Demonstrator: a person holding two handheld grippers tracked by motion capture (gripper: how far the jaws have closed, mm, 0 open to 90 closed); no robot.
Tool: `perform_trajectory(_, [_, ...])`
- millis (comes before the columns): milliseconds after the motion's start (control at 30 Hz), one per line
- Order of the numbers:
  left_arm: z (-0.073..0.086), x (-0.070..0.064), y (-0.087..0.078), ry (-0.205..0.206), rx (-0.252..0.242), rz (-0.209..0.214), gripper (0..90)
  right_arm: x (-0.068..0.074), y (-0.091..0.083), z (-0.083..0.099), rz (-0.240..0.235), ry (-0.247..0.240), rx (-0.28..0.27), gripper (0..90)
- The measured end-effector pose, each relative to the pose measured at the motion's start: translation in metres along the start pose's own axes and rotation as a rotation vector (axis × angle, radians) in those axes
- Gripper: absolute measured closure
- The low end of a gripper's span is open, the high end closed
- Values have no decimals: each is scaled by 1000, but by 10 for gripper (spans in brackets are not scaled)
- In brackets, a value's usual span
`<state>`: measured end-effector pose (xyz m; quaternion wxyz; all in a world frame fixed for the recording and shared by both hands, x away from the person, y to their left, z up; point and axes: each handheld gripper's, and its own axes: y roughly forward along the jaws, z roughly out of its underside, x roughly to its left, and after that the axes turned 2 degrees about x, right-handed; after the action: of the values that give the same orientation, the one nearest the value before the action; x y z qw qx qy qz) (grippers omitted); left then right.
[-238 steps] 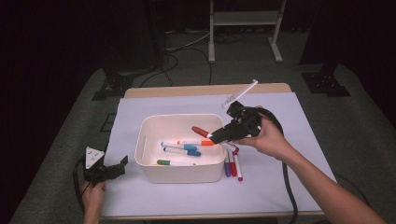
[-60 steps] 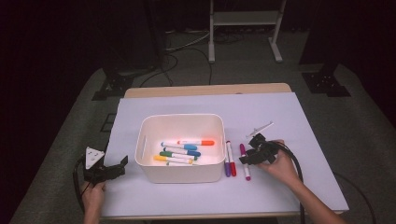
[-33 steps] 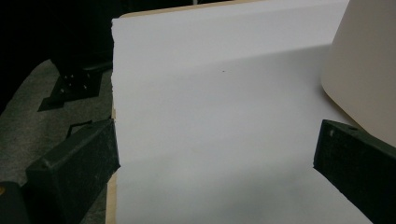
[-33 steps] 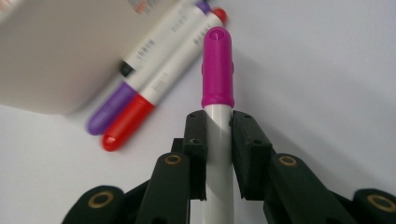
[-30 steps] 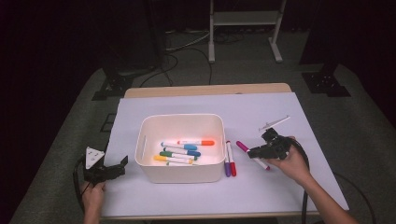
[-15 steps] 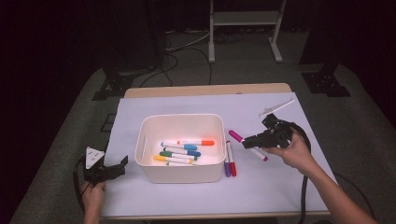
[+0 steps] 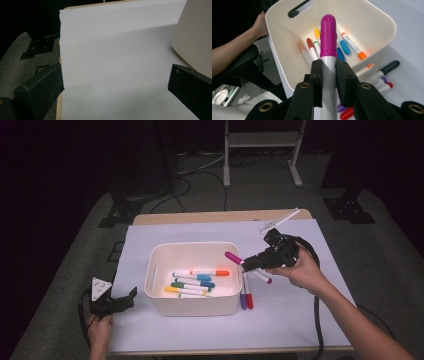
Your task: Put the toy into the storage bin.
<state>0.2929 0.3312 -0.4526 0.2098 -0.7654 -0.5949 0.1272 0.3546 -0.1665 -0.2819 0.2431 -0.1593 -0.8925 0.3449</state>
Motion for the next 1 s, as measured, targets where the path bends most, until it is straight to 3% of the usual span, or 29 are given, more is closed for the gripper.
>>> perform_trajectory(467, [0,0,0,0,-3,2,0,25,29,-35,-88,-88,60,756])
perform_trajectory(1000, [0,0,0,-3,-3,5,0,37,64,-56,-160,-129,117,756])
